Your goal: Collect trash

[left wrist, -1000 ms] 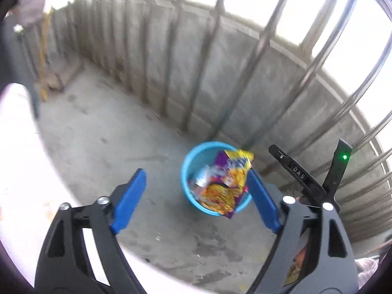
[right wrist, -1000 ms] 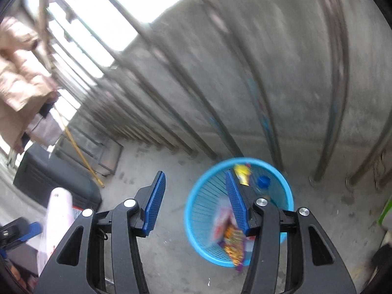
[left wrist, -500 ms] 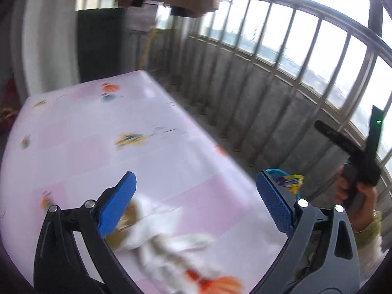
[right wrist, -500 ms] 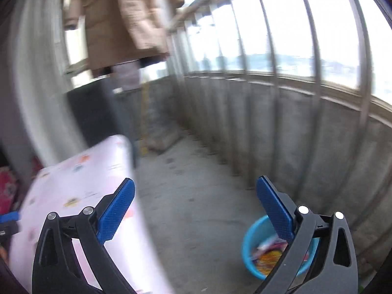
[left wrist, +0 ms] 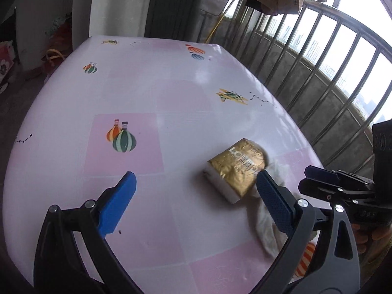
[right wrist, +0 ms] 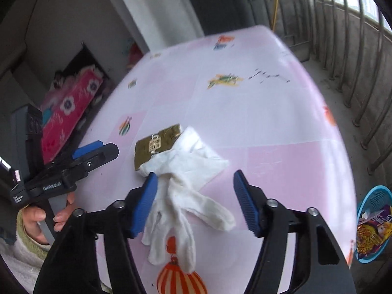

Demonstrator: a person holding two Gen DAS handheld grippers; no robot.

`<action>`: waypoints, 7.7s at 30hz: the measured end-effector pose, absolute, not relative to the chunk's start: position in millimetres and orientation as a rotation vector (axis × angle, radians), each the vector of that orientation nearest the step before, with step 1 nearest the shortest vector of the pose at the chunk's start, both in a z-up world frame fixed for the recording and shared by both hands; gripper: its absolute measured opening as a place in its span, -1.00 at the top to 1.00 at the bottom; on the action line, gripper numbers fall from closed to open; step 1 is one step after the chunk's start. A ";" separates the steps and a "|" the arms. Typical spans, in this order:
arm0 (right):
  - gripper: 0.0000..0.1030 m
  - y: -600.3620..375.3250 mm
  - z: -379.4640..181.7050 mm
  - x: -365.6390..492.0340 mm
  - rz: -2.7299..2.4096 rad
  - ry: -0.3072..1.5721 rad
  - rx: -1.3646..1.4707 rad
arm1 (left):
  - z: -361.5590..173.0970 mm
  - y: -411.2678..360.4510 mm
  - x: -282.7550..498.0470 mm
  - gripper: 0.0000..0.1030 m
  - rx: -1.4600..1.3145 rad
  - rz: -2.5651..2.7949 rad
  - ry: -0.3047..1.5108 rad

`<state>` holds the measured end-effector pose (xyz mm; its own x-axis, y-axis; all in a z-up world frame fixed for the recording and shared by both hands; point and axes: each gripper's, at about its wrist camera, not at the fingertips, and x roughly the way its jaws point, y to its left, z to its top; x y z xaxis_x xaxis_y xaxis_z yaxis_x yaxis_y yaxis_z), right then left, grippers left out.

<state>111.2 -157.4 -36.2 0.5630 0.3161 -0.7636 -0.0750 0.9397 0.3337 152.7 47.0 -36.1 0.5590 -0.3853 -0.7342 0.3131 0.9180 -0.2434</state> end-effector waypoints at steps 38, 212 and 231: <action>-0.88 -158.0 -71.5 124.8 -0.030 1.026 0.117 | -66.3 77.5 135.8 -0.83 -0.206 -0.229 0.894; 0.20 -131.2 -67.6 84.8 0.264 1.024 0.214 | -55.1 35.1 93.4 -0.03 0.038 -0.369 0.984; 0.70 -129.5 -68.1 88.5 0.259 1.033 0.209 | -53.4 32.7 91.7 -0.02 0.030 -0.374 0.972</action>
<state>88.5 -129.5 -68.1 0.4865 0.3087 -0.8173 -0.1130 0.9499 0.2915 91.7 32.7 -53.4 0.5047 -0.2968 -0.8107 0.3232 0.9357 -0.1413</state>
